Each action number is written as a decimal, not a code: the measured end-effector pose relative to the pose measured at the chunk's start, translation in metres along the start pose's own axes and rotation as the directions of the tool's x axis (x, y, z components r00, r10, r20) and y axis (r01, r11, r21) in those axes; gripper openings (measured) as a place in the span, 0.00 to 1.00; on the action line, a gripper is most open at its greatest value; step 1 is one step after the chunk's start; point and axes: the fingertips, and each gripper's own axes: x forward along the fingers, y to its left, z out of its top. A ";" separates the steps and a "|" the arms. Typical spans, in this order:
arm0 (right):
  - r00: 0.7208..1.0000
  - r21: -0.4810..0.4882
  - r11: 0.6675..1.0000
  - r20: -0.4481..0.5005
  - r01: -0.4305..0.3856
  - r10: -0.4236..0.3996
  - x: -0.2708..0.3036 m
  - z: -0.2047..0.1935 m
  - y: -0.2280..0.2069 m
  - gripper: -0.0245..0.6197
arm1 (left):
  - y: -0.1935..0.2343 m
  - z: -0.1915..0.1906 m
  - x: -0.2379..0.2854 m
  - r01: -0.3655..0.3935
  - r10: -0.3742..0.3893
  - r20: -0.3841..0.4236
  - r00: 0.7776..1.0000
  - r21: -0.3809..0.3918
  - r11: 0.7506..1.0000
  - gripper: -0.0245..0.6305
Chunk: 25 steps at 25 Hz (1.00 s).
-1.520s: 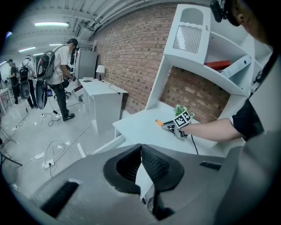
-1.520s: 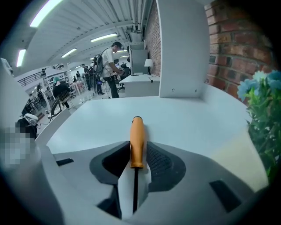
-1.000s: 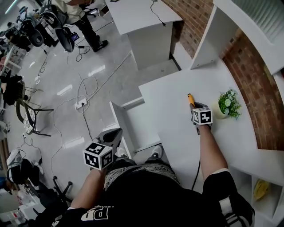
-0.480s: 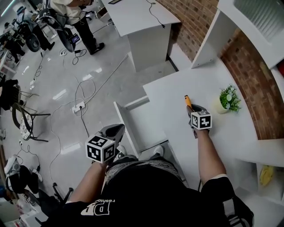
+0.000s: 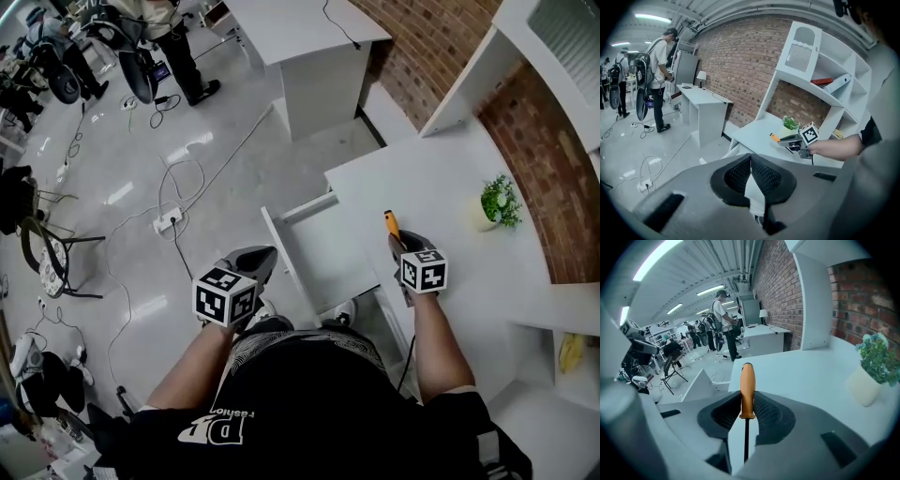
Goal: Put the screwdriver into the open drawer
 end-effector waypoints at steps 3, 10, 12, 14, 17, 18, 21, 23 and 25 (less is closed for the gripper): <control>0.999 0.004 0.999 0.003 -0.045 0.045 0.003 0.000 0.035 0.17 | 0.008 -0.003 0.000 0.012 -0.012 0.003 1.000 -0.007 1.000 0.07; 0.990 0.040 0.990 -0.026 -0.138 0.139 0.028 -0.008 0.107 0.17 | 0.025 -0.018 -0.006 0.019 -0.019 0.001 1.000 -0.034 0.999 0.07; 0.987 0.072 0.986 -0.042 -0.152 0.155 0.039 -0.017 0.119 0.17 | 0.029 -0.023 -0.006 0.018 -0.018 -0.002 1.000 -0.042 0.999 0.07; 0.984 0.084 0.984 -0.062 -0.159 0.165 0.052 -0.026 0.129 0.18 | 0.036 -0.027 -0.006 0.016 -0.016 -0.005 1.000 -0.052 0.999 0.07; 0.981 0.091 0.983 -0.102 -0.159 0.168 0.073 -0.042 0.140 0.18 | 0.044 -0.035 -0.008 0.014 -0.015 -0.017 1.000 -0.065 0.998 0.07; 0.979 0.098 0.983 -0.115 -0.154 0.165 0.080 -0.049 0.142 0.18 | 0.046 -0.038 -0.009 0.014 -0.016 -0.023 1.000 -0.067 0.998 0.07; 0.974 0.124 0.984 -0.168 -0.129 0.149 0.101 -0.070 0.141 0.18 | 0.052 -0.052 -0.007 0.017 -0.020 -0.058 0.998 -0.063 0.998 0.07; 0.967 0.129 0.985 -0.212 -0.113 0.138 0.116 -0.086 0.141 0.18 | 0.055 -0.063 -0.007 0.014 -0.020 -0.085 0.996 -0.070 0.997 0.07; 0.957 0.126 0.987 -0.257 -0.102 0.132 0.129 -0.104 0.142 0.18 | 0.059 -0.073 -0.008 0.010 -0.018 -0.102 0.995 -0.081 0.997 0.07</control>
